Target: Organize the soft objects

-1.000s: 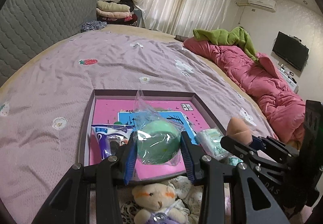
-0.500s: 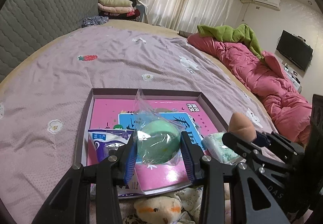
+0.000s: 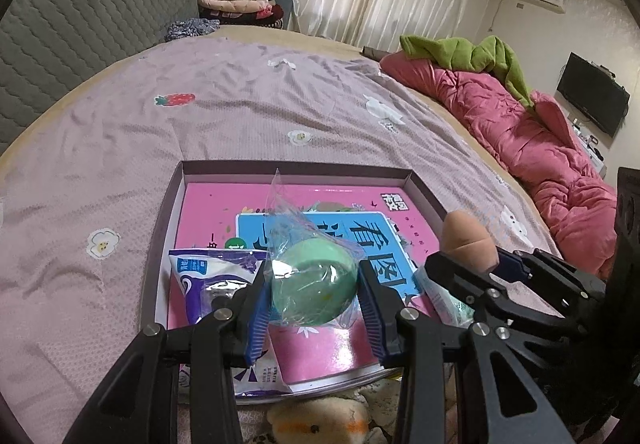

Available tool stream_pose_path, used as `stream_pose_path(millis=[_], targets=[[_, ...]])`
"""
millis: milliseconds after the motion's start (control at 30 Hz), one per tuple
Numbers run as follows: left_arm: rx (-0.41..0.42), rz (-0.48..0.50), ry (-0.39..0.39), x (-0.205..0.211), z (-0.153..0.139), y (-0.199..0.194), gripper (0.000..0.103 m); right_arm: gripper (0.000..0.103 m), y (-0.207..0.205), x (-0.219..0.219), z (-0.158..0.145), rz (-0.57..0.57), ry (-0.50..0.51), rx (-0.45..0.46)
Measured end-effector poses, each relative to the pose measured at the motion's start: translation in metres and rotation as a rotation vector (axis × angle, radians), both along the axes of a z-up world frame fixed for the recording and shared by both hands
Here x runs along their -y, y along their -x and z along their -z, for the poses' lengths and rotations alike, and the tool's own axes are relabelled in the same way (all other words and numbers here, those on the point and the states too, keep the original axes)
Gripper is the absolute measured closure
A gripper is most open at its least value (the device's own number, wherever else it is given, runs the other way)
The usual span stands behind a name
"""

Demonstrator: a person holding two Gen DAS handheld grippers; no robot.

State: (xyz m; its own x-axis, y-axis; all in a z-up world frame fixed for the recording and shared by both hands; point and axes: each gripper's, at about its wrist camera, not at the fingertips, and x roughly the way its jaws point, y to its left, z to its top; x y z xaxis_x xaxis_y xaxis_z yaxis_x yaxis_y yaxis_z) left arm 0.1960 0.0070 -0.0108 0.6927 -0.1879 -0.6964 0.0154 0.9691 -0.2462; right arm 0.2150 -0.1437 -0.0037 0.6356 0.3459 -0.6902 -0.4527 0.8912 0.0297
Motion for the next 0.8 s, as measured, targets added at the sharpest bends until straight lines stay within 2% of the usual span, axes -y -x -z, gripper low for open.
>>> stream_pose_path(millis=[267,567,800], targets=[[-0.047,0.023,-0.001,0.005,0.011,-0.007,0.062,0.064,-0.01,-0.002,0.019,0.006,0.047,-0.07],[-0.092,0.049,-0.002,0.009,0.019,-0.01,0.062,0.064,-0.008,-0.011,0.032,-0.036,0.117,-0.109],[-0.103,0.053,-0.006,0.011,0.022,-0.011,0.062,0.064,-0.008,-0.008,0.039,-0.038,0.131,-0.141]])
